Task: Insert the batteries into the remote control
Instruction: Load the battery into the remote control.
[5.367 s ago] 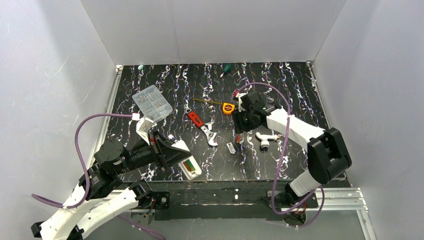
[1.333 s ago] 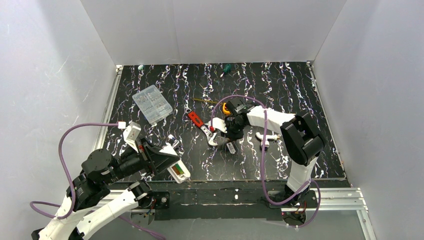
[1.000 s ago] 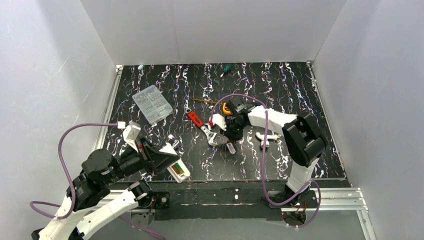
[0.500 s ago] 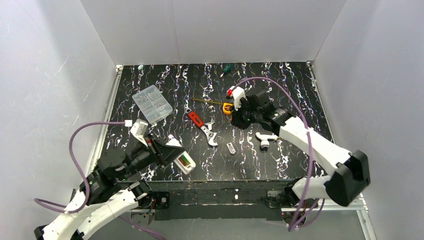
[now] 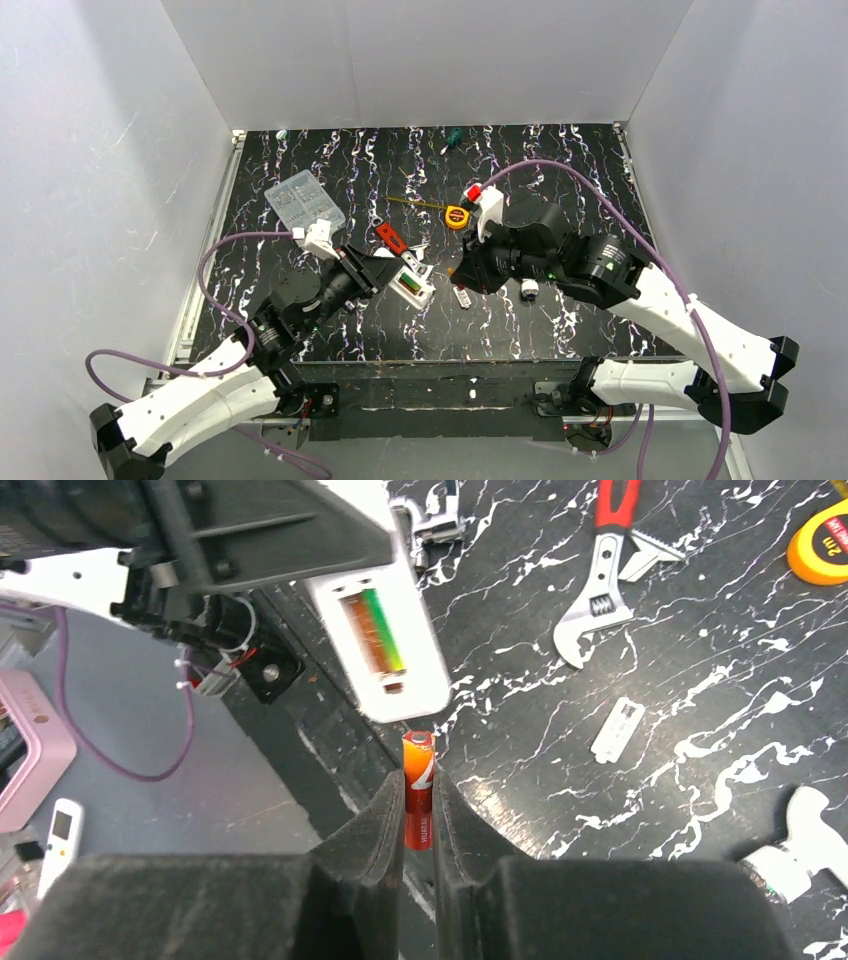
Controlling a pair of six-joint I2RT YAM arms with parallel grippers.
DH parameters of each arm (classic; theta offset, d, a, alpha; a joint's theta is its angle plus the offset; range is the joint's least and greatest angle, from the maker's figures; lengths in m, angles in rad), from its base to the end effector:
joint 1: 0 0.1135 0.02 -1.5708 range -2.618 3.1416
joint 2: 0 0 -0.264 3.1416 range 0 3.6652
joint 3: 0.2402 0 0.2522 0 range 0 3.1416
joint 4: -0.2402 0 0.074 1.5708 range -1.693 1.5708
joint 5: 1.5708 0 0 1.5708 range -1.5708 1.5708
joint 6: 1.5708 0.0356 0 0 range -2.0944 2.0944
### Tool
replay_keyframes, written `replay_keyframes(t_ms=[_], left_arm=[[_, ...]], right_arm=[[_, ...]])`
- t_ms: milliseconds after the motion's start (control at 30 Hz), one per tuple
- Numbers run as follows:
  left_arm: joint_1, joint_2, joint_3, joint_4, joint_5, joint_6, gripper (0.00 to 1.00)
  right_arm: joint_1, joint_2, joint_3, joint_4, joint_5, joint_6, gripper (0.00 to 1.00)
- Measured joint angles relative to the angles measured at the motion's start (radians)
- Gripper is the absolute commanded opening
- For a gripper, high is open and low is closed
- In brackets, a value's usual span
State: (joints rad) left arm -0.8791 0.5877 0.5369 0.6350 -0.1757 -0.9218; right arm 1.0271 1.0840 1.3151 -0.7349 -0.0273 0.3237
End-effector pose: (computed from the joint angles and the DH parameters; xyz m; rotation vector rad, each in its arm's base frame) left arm 0.0934 -0.1030 0.3675 -0.2043 1.0996 -1.5482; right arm 0.1115 0.1864 0.4084 -0.7705 2.0486 0.8315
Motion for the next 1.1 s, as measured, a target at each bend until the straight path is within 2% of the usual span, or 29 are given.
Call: replay_keyframes(t_ms=[233, 500, 800, 1100], left_arm=[[0.000, 0.107, -0.017, 0.138, -0.044, -0.183, 0.00], [0.000, 0.117, -0.018, 0.202, -0.052, -0.303, 0.00], [0.000, 0.124, -0.037, 0.213, -0.043, -0.347, 0.00], [0.000, 0.124, -0.041, 0.221, -0.038, -0.355, 0.00]], right_arm=[[0.035, 0.099, 0.182, -0.147, 0.007, 0.007, 0.01], [0.062, 0.221, 0.243, -0.240, 0.046, -0.083, 0.01], [0.062, 0.314, 0.409, -0.265, 0.049, -0.175, 0.01], [0.070, 0.390, 0.424, -0.284, 0.000, -0.198, 0.01]])
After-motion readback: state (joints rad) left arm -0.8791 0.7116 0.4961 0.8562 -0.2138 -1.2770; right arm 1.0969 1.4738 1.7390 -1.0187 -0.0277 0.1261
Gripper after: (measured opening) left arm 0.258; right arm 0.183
